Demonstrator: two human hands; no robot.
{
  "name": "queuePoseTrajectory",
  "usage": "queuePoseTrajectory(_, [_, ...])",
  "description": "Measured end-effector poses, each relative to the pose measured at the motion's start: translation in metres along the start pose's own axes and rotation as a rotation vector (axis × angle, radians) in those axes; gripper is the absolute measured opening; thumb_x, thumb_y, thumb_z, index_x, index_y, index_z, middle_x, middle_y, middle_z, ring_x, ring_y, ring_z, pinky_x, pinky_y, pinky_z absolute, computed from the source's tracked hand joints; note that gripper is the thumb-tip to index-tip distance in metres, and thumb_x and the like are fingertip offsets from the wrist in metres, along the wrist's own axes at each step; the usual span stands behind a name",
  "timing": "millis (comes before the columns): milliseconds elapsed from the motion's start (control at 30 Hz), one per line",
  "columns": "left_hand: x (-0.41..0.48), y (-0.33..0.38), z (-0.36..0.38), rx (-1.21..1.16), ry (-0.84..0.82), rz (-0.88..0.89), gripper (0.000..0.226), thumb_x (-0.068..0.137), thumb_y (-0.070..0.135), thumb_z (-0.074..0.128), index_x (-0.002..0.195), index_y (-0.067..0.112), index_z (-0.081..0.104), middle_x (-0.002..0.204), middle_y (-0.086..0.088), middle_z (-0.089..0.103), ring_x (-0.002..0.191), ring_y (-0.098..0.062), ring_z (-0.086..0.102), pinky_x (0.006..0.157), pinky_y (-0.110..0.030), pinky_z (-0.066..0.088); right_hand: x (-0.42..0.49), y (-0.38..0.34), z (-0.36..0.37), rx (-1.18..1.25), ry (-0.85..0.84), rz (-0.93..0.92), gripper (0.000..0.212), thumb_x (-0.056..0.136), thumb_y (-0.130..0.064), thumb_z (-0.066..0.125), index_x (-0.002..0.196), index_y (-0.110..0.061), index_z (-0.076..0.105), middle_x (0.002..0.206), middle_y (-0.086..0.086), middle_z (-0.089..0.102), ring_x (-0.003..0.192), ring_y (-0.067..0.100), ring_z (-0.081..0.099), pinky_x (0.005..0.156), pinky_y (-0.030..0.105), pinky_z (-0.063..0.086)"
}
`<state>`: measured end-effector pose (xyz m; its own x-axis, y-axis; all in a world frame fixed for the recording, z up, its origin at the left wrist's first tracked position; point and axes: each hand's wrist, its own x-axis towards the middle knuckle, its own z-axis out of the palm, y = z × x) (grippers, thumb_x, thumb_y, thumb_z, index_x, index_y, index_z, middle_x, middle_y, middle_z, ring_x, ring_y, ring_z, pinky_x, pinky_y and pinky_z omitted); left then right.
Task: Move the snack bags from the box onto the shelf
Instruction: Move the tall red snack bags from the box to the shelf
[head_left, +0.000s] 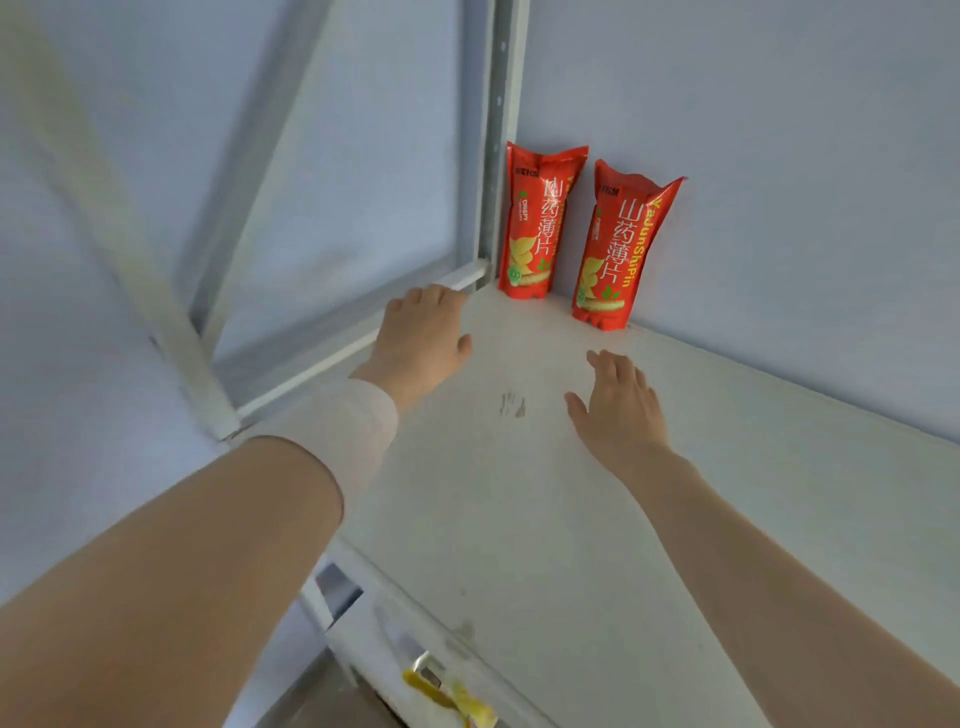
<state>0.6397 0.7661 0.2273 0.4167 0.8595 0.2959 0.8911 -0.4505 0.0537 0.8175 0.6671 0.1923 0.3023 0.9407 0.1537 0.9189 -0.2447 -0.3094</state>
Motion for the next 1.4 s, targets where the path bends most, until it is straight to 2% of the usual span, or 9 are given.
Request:
queuePoseTrajectory(167, [-0.154, -0.016, -0.04, 0.256, -0.16, 0.043, 0.047, 0.095, 0.032, 0.043, 0.139, 0.015, 0.038, 0.14, -0.009, 0.041, 0.132, -0.028, 0.034, 0.107, -0.038, 0.026, -0.103, -0.054, -0.007, -0.158, -0.137, -0.234, 0.058, 0.096, -0.034, 0.041, 0.146, -0.013, 0.021, 0.154, 0.009, 0.02, 0.144, 0.027, 0.01, 0.117, 0.037, 0.013])
queuePoseTrajectory(400, [-0.357, -0.09, -0.089, 0.482, -0.32, -0.189, 0.044, 0.098, 0.027, 0.036, 0.139, 0.012, 0.034, 0.146, -0.011, 0.034, 0.141, -0.03, 0.02, 0.114, -0.041, 0.012, -0.242, -0.167, 0.004, -0.241, -0.197, -0.59, 0.057, 0.099, -0.034, 0.034, 0.148, -0.012, 0.014, 0.156, 0.008, 0.016, 0.146, 0.027, 0.004, 0.118, 0.039, 0.009])
queuePoseTrajectory(567, [-0.512, -0.144, -0.113, 0.477, -0.381, -0.374, 0.043, 0.098, 0.023, 0.036, 0.139, 0.01, 0.035, 0.145, -0.013, 0.035, 0.141, -0.032, 0.02, 0.115, -0.044, 0.013, -0.357, -0.252, 0.046, -0.293, -0.246, -0.805, 0.057, 0.099, -0.034, 0.034, 0.147, -0.011, 0.015, 0.155, 0.008, 0.018, 0.145, 0.028, 0.006, 0.117, 0.041, 0.011])
queuePoseTrajectory(733, [-0.71, -0.196, -0.113, 0.41, -0.513, -0.501, 0.037, 0.096, 0.022, 0.037, 0.13, 0.009, 0.043, 0.134, -0.013, 0.046, 0.128, -0.033, 0.036, 0.107, -0.041, 0.027, -0.509, -0.322, 0.12, -0.29, -0.393, -0.921, 0.054, 0.099, -0.028, 0.036, 0.147, -0.01, 0.018, 0.154, 0.009, 0.02, 0.145, 0.028, 0.006, 0.117, 0.042, 0.009])
queuePoseTrajectory(833, [-0.826, -0.215, -0.105, 0.298, -0.535, -0.659, 0.04, 0.095, 0.028, 0.041, 0.131, 0.012, 0.044, 0.134, -0.012, 0.047, 0.128, -0.032, 0.037, 0.108, -0.041, 0.027, -0.6, -0.349, 0.159, -0.296, -0.501, -0.962, 0.052, 0.097, -0.027, 0.036, 0.145, -0.009, 0.023, 0.151, 0.012, 0.027, 0.142, 0.03, 0.017, 0.116, 0.043, 0.015])
queuePoseTrajectory(933, [-0.921, -0.22, -0.098, 0.197, -0.577, -0.819, 0.042, 0.095, 0.027, 0.04, 0.133, 0.011, 0.042, 0.133, -0.011, 0.048, 0.127, -0.03, 0.039, 0.106, -0.04, 0.03, -0.676, -0.358, 0.186, -0.287, -0.642, -0.931, 0.056, 0.096, -0.036, 0.04, 0.145, -0.013, 0.025, 0.151, 0.009, 0.03, 0.141, 0.028, 0.022, 0.115, 0.041, 0.02])
queuePoseTrajectory(1067, [-1.008, -0.224, -0.085, 0.04, -0.503, -1.075, 0.043, 0.092, 0.026, 0.046, 0.131, 0.011, 0.043, 0.133, -0.01, 0.048, 0.126, -0.028, 0.041, 0.104, -0.038, 0.034, -0.735, -0.353, 0.216, -0.307, -0.799, -0.846, 0.059, 0.095, -0.041, 0.043, 0.144, -0.012, 0.025, 0.145, 0.009, 0.037, 0.136, 0.026, 0.032, 0.109, 0.037, 0.031])
queuePoseTrajectory(1233, [-1.062, -0.224, -0.064, -0.138, -0.454, -1.415, 0.057, 0.092, 0.032, 0.052, 0.14, 0.01, 0.032, 0.14, -0.013, 0.04, 0.128, -0.029, 0.039, 0.104, -0.038, 0.035, -0.758, -0.348, 0.249, -0.183, -1.039, -0.438, 0.062, 0.089, -0.036, 0.058, 0.138, -0.007, 0.033, 0.135, 0.013, 0.046, 0.124, 0.028, 0.046, 0.102, 0.038, 0.039])
queuePoseTrajectory(1400, [-1.072, -0.238, -0.042, -0.354, -0.349, -1.716, 0.07, 0.09, 0.039, 0.056, 0.144, 0.008, 0.023, 0.143, -0.015, 0.035, 0.133, -0.031, 0.035, 0.108, -0.041, 0.033, -0.76, -0.347, 0.286, -0.095, -1.136, -0.158, 0.076, 0.082, -0.031, 0.069, 0.139, 0.0, 0.029, 0.138, 0.017, 0.045, 0.125, 0.033, 0.045, 0.103, 0.042, 0.038])
